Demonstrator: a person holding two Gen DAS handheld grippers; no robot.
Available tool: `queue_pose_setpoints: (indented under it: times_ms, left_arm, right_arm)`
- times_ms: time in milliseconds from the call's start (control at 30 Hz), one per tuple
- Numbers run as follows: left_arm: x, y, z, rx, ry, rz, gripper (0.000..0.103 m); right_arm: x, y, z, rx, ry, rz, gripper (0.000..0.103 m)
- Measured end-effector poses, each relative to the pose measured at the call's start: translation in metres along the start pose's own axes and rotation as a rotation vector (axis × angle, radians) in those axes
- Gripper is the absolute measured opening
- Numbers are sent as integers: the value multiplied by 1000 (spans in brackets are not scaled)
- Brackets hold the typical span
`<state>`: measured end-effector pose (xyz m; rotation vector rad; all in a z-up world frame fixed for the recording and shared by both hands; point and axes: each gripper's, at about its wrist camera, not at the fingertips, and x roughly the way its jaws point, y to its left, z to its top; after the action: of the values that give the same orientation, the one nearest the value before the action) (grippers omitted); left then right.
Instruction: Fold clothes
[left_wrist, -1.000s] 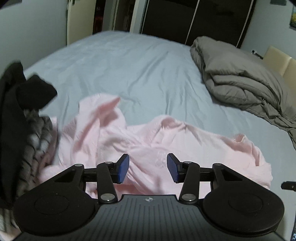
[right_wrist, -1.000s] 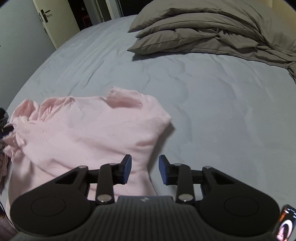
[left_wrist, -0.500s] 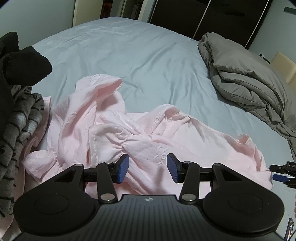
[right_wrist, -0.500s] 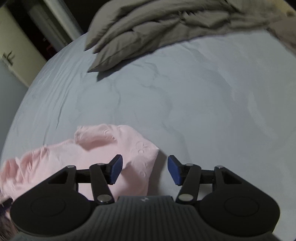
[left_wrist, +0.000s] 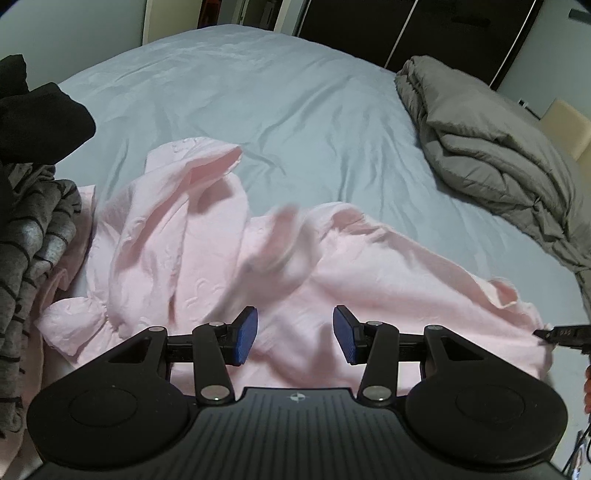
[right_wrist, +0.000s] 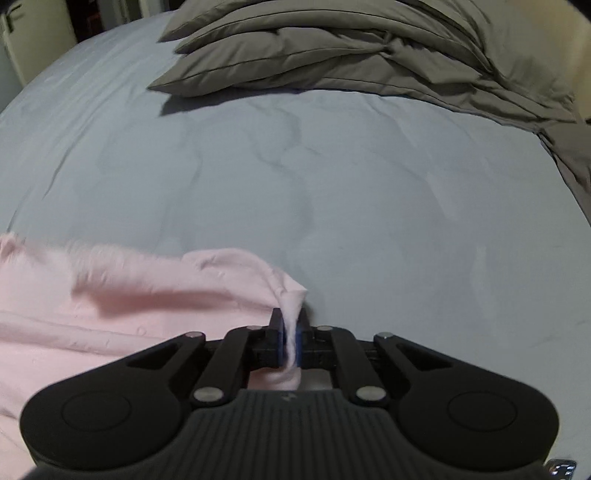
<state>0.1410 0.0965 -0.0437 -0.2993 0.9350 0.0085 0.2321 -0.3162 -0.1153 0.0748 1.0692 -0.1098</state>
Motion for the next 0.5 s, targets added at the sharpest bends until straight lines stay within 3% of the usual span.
queue_pose_setpoints:
  times_ms: [167, 200, 233, 267, 500]
  left_arm:
    - [0, 8, 0, -19, 6, 19, 43]
    - [-2, 10, 1, -25, 1, 17, 43]
    - [-4, 12, 2, -28, -6, 16, 43]
    - [-6, 14, 2, -31, -13, 15, 43]
    - [-13, 28, 3, -52, -46, 8, 46]
  right_arm:
    - [2, -3, 1, 27, -31, 6, 13]
    - [-1, -3, 2, 31, -42, -2, 22]
    - [-6, -4, 1, 28, -62, -16, 40]
    - [-10, -4, 1, 24, -81, -29, 48]
    - [-51, 5, -9, -79, -164, 14, 51]
